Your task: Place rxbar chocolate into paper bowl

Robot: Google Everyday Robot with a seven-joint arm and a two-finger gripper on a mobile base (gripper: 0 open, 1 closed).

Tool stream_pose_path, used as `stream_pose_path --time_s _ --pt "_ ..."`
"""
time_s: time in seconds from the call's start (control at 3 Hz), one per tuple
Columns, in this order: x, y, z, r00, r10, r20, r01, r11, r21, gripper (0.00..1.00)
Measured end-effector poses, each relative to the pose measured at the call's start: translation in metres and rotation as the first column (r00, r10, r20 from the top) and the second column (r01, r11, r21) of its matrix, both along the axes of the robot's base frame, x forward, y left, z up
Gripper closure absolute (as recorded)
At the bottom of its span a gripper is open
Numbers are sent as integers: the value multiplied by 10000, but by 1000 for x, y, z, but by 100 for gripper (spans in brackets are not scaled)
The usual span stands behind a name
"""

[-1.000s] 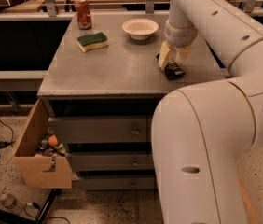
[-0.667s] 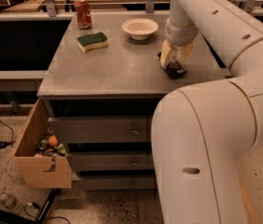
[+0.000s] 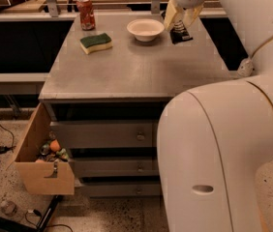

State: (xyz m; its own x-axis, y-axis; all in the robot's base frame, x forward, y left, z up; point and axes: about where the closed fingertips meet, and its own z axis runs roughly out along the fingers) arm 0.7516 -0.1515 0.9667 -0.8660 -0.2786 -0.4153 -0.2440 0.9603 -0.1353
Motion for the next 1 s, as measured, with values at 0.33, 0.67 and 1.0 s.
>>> stream_pose_path --time_s 0.33,0.67,1.0 --pt "13 23 32 9949 355 949 -415 9972 620 100" --pt "33 50 49 9836 570 1714 -788 9892 1235 100" --pt "54 70 54 9730 425 2268 -799 9841 1587 100"
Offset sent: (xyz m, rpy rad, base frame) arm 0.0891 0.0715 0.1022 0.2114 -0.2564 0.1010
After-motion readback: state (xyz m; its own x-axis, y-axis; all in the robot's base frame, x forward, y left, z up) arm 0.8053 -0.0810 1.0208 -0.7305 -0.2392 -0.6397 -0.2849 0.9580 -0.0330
